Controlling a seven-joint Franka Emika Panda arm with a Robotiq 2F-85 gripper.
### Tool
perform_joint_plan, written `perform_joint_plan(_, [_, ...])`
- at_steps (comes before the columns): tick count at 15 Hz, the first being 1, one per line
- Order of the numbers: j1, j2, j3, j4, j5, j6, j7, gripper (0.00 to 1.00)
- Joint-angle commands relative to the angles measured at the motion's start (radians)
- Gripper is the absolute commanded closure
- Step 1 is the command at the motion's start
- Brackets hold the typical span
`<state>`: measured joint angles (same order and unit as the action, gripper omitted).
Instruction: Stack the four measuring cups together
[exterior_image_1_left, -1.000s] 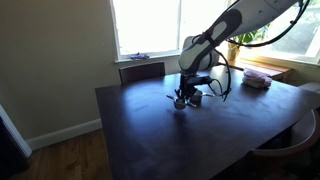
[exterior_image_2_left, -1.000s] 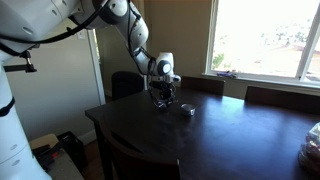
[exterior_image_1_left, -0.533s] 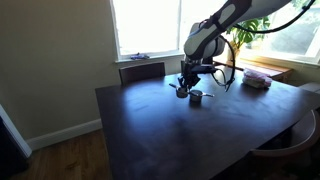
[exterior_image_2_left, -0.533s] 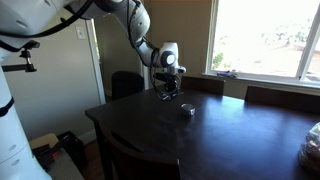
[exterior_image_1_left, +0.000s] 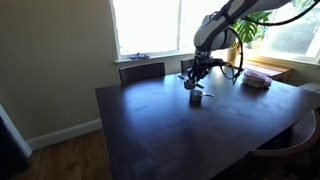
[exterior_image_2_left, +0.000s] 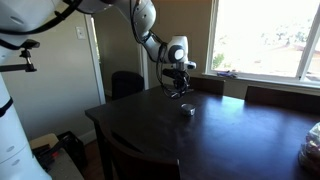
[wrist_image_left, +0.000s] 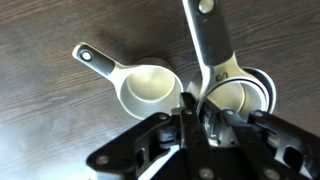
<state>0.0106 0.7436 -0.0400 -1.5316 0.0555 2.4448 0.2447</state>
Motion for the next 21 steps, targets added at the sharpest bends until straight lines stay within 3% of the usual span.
perform_joint_plan(1, [-0.011, -0.020, -0.025, -0.025, 0.020, -0.002, 0.033, 0.93])
perform_joint_plan(10, [-0.043, 0.056, -0.054, 0.037, 0.024, -0.010, 0.057, 0.93])
perform_joint_plan(21, [-0.041, 0.179, -0.059, 0.193, 0.024, -0.036, 0.073, 0.94])
